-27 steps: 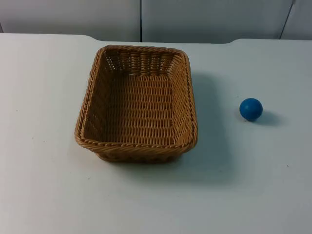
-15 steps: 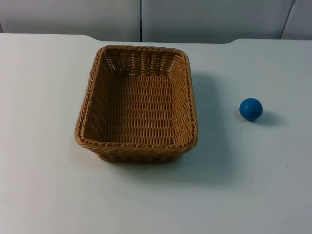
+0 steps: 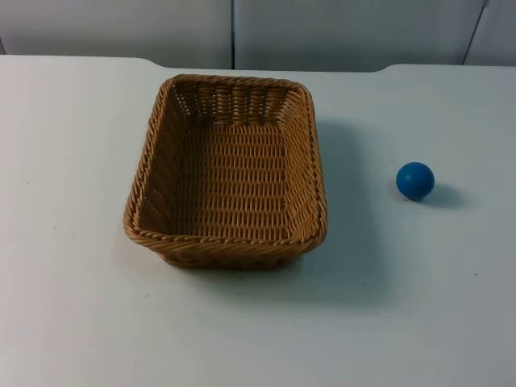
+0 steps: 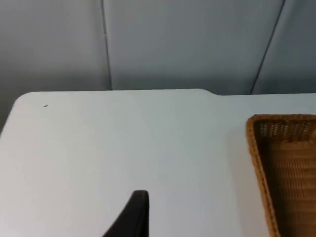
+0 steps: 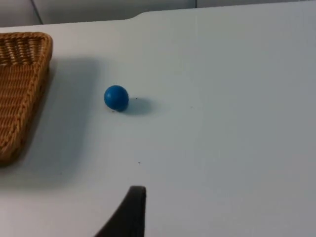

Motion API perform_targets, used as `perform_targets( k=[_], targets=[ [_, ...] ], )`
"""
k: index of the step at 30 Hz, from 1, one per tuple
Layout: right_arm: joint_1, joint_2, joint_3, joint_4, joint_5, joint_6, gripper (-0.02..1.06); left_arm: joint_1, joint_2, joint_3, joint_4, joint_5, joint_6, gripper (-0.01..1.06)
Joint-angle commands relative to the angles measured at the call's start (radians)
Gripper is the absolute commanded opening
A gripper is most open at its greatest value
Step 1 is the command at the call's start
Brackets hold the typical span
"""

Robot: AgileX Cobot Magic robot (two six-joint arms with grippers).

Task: Pick up the basket with the left hand and place the ball into the basket with the right hand.

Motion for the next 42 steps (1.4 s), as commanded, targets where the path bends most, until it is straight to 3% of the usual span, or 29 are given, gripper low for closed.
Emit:
perform_targets(
  k=[1, 4, 5, 8, 13, 17, 20, 21, 24, 30, 42],
  targets=[
    [0.016, -0.006, 0.003, 0.031, -0.008, -0.048, 1.01, -0.007, 0.101, -0.036, -0.101, -0.043, 0.069, 0.97],
    [0.021, -0.006, 0.003, 0.001, -0.008, -0.004, 1.01, -0.007, 0.25, -0.06, -0.227, -0.121, 0.104, 0.97],
    [0.021, -0.006, 0.003, 0.001, -0.008, -0.004, 1.01, -0.007, 0.25, -0.06, -0.227, -0.121, 0.104, 0.97],
    [0.021, -0.006, 0.003, 0.001, -0.008, -0.004, 1.01, -0.007, 0.373, -0.062, -0.246, -0.237, 0.131, 0.97],
    [0.021, -0.006, 0.003, 0.001, -0.008, -0.004, 1.01, -0.02, 0.496, -0.062, -0.244, -0.319, 0.126, 0.97],
    [0.021, -0.006, 0.003, 0.001, -0.008, -0.004, 1.01, -0.107, 0.569, -0.062, -0.195, -0.353, 0.096, 0.97],
    [0.021, -0.006, 0.003, 0.001, -0.008, -0.006, 1.01, -0.265, 0.68, -0.091, 0.065, -0.364, -0.128, 0.97],
    [0.021, -0.006, 0.003, 0.001, -0.008, -0.006, 1.01, -0.265, 0.68, -0.091, 0.065, -0.364, -0.128, 0.97],
    [0.021, -0.006, 0.003, 0.001, -0.008, -0.006, 1.01, -0.355, 0.794, -0.14, 0.248, -0.369, -0.283, 0.97],
    [0.021, -0.006, 0.003, 0.001, -0.008, -0.006, 1.01, -0.385, 0.972, -0.221, 0.22, -0.39, -0.306, 0.97],
    [0.021, -0.006, 0.003, 0.001, -0.008, -0.006, 1.01, -0.385, 1.173, -0.232, 0.125, -0.467, -0.303, 0.97]
  ],
)
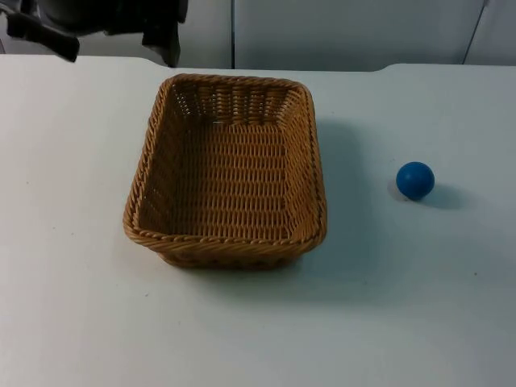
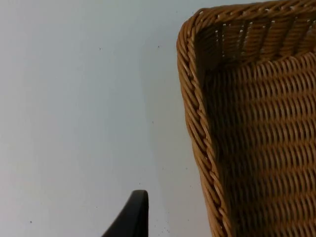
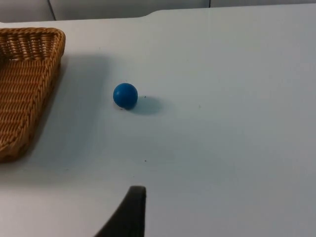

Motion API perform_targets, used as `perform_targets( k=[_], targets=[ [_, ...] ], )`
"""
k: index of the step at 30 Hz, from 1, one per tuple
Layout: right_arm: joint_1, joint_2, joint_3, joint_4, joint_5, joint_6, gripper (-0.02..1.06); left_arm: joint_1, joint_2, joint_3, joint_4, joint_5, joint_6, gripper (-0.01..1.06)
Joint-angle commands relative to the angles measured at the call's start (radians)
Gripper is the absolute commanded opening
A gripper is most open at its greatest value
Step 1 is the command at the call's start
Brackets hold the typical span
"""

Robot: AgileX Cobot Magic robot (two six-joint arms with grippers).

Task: Pick up the basket with the left hand and place the ball into the basket with the right hand.

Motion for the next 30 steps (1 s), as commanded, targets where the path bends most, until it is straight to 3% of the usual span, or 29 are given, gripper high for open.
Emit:
perform_targets(
  k=[1, 24, 30],
  targets=[
    [0.003, -0.006, 0.003, -0.002, -0.008, -0.006, 1.01, -0.008, 0.028, -0.008, -0.031, -0.024, -0.006, 0.97],
    [0.003, -0.006, 0.003, 0.005, -0.008, -0.019, 1.01, -0.04, 0.308, -0.011, -0.099, -0.147, 0.018, 0.96],
    [0.003, -0.006, 0.003, 0.005, -0.008, -0.019, 1.01, -0.04, 0.351, -0.048, -0.095, -0.127, 0.014, 0.96]
  ],
)
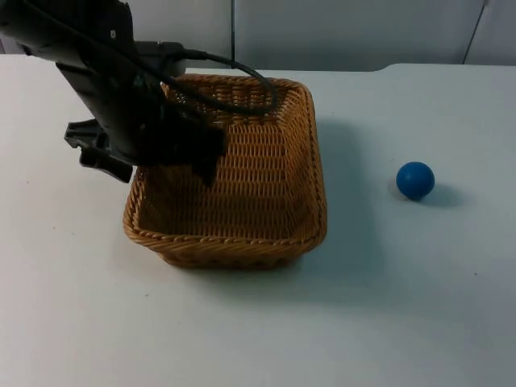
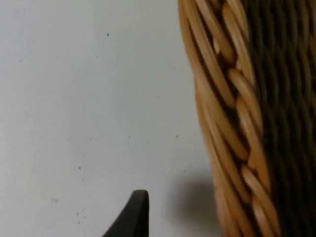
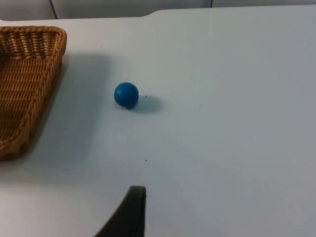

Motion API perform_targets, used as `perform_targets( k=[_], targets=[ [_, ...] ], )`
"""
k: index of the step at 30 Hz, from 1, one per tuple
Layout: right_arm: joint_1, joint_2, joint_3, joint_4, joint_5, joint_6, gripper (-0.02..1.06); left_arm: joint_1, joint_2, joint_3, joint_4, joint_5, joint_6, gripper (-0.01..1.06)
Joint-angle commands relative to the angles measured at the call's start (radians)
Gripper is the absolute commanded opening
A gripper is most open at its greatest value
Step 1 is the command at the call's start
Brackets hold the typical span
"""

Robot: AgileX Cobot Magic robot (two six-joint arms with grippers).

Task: Pick up the basket with the left hand and place the ball into the basket with the right hand.

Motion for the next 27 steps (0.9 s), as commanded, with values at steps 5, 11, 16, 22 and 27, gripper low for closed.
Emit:
perform_targets(
  k=[5, 11, 16, 22, 27],
  targets=[
    [0.003, -0.006, 0.003, 0.001, -0.008, -0.006, 1.01, -0.008, 0.031, -0.102, 0.041, 0.069, -0.043, 0.79],
    [0.003, -0.006, 0.003, 0.001, -0.008, -0.006, 1.01, -0.008, 0.056, -0.154, 0.125, 0.128, -0.129, 0.32],
    [0.003, -0.006, 0.003, 0.001, -0.008, -0.006, 1.01, -0.008, 0.064, -0.153, 0.13, 0.141, -0.159, 0.0],
    [0.003, -0.006, 0.003, 0.001, -0.008, -0.006, 1.01, -0.008, 0.079, -0.153, 0.125, 0.195, -0.163, 0.0],
    [0.003, -0.006, 0.003, 0.001, -0.008, -0.004, 1.01, -0.004, 0.044, -0.153, 0.08, 0.219, -0.161, 0.0]
  ],
)
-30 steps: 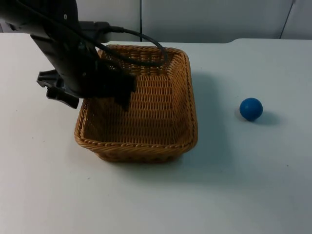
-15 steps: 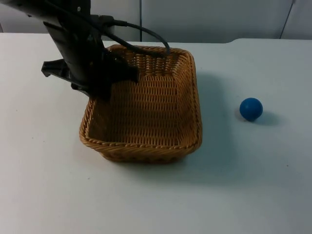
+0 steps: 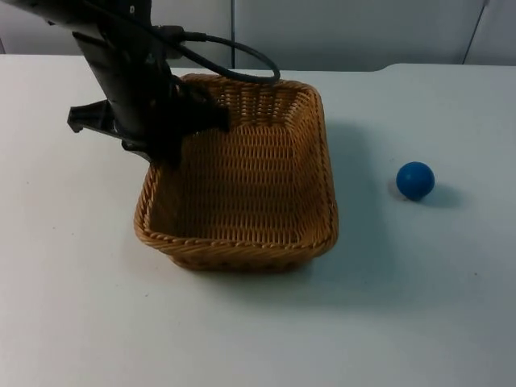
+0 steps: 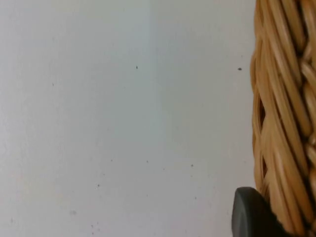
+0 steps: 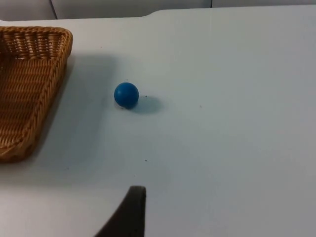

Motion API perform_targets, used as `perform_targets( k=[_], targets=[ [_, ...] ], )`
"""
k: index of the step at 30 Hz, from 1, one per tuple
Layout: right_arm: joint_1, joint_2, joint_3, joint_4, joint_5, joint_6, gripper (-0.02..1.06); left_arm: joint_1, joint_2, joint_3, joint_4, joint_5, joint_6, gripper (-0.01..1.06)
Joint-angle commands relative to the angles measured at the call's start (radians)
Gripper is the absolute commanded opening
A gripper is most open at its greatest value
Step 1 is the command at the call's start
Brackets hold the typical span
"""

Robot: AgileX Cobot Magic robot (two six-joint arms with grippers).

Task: Pick up the basket with the left hand and place the ball into the basket with the right hand.

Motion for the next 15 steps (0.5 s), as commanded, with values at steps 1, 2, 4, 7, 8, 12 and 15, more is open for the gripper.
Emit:
perform_targets(
  k=[1, 2, 4, 7, 8, 12, 15],
  targets=[
    [0.003, -0.006, 0.003, 0.001, -0.008, -0.004, 1.01, 0.003, -0.023, 0.004, -0.025, 0.054, 0.004, 0.0],
    [0.003, -0.006, 0.003, 0.001, -0.008, -0.004, 1.01, 0.005, -0.039, 0.004, -0.056, 0.054, 0.012, 0.0],
    [0.003, -0.006, 0.003, 0.001, -0.008, -0.004, 1.01, 0.011, -0.052, 0.004, -0.081, 0.054, 0.029, 0.0],
    [0.003, -0.006, 0.003, 0.001, -0.008, -0.004, 1.01, 0.016, -0.084, 0.004, -0.111, 0.065, 0.04, 0.0],
    [0.003, -0.006, 0.003, 0.001, -0.008, -0.004, 1.01, 0.026, -0.105, 0.004, -0.115, 0.083, 0.04, 0.0],
    [0.003, -0.006, 0.003, 0.001, -0.008, -0.004, 1.01, 0.039, -0.165, 0.004, -0.123, 0.143, 0.045, 0.0],
    [0.003, -0.006, 0.003, 0.001, -0.008, -0.004, 1.01, 0.055, -0.218, 0.004, -0.164, 0.168, 0.088, 0.0]
  ],
)
